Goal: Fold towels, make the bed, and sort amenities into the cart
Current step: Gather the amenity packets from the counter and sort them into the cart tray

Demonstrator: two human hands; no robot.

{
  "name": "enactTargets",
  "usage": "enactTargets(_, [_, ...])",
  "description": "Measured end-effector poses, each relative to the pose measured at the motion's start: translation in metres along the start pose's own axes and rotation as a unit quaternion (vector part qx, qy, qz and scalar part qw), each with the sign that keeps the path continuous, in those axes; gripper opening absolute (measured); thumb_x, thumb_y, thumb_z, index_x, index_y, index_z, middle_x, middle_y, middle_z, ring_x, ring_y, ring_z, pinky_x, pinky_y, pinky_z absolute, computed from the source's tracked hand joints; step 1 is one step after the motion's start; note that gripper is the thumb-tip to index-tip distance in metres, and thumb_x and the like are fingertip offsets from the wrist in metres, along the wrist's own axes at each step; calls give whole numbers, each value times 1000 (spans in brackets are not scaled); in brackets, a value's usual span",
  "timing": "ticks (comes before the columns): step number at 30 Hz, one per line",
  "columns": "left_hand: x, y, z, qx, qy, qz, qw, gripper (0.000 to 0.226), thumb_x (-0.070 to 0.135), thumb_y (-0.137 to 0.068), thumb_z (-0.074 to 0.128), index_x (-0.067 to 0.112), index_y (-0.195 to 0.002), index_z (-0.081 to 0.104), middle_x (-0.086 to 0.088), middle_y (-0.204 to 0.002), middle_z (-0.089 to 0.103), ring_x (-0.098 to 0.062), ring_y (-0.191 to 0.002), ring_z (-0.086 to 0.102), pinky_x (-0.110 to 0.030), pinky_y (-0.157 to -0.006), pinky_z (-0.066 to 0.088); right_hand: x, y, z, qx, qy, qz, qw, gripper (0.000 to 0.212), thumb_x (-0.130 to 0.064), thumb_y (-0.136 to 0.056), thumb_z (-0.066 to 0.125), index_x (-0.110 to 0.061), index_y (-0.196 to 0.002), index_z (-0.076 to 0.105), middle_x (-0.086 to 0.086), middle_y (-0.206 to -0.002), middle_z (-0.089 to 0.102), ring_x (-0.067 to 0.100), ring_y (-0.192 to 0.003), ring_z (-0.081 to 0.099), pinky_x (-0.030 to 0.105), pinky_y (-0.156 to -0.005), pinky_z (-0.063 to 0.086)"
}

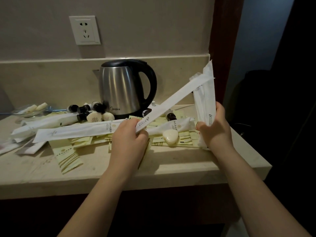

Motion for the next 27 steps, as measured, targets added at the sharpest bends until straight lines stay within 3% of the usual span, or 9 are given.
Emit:
enactTargets(2, [10,-1,12,-31,-5,11,999,9,11,-87,50,16,-91,57,3,-88,51,-8,-77,44,-19,-62,33,-3,0,1,-12,-3,-6,1000,70,-13,-89,58,-28,-145,18,3,-122,48,15,-88,47,30,-67,49])
enactTargets(4, [20,4,34,-84,-10,24,996,18,13,-89,51,16,-105,57,4,-102,51,-8,-85,45,-16,-68,36,1,0,3,-25,-51,12,998,53,-15,-92,55,-24,-138,30,-5,-109,47,7,-73,47,19,-54,39])
enactTargets(6, [29,11,55,-115,-16,44,992,22,17,-91,51,17,-113,55,5,-107,47,-6,-87,43,-14,-67,34,8,3,3,-43,-125,60,989,10,-17,-96,51,-24,-104,51,-8,-90,52,6,-67,48,18,-55,37])
enactTargets(8, [34,10,64,-106,-19,55,993,22,17,-92,50,16,-114,53,4,-106,46,-9,-86,42,-17,-65,31,12,7,2,-50,-169,94,980,17,-20,-98,47,-25,-81,47,-2,-79,49,15,-71,49,25,-65,40])
enactTargets(12, [40,1,75,-120,-88,79,986,22,28,-95,51,18,-114,48,1,-102,53,-16,-90,47,-27,-72,39,10,5,0,-30,-209,100,972,13,-17,-96,50,-25,-88,45,1,-92,53,19,-85,55,29,-69,43])
enactTargets(17, [34,2,77,-131,-150,64,978,40,35,-89,59,23,-124,44,3,-114,53,-15,-92,35,-26,-76,30,9,3,-1,-40,-173,85,980,19,-15,-93,59,-24,-105,48,-2,-94,57,14,-84,56,23,-52,40])
enactTargets(22, [29,4,72,-125,-185,35,974,53,41,-86,61,27,-132,37,6,-122,47,-13,-99,26,-24,-79,28,9,6,-7,-58,-205,73,974,20,-14,-92,60,-27,-89,45,-5,-90,54,11,-80,52,27,-56,46])
enactTargets(24, [30,5,71,-122,-194,37,973,50,37,-86,61,28,-129,38,6,-120,45,-13,-98,31,-23,-76,32,9,8,-9,-66,-217,72,971,23,-10,-93,57,-28,-88,44,-4,-89,53,12,-79,53,30,-60,49])
enactTargets(27, [34,5,68,-111,-187,47,975,40,29,-87,60,27,-122,41,7,-107,40,-11,-87,43,-20,-61,36,9,7,-10,-64,-237,54,968,25,-7,-92,58,-29,-92,45,-7,-89,53,8,-81,53,22,-61,45])
Point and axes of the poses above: each hand's wrist, its own y-axis away from the middle knuckle, its own z-axis out of the palm, x = y × z, the point moved 3 cm from there along -y, towards the middle knuckle
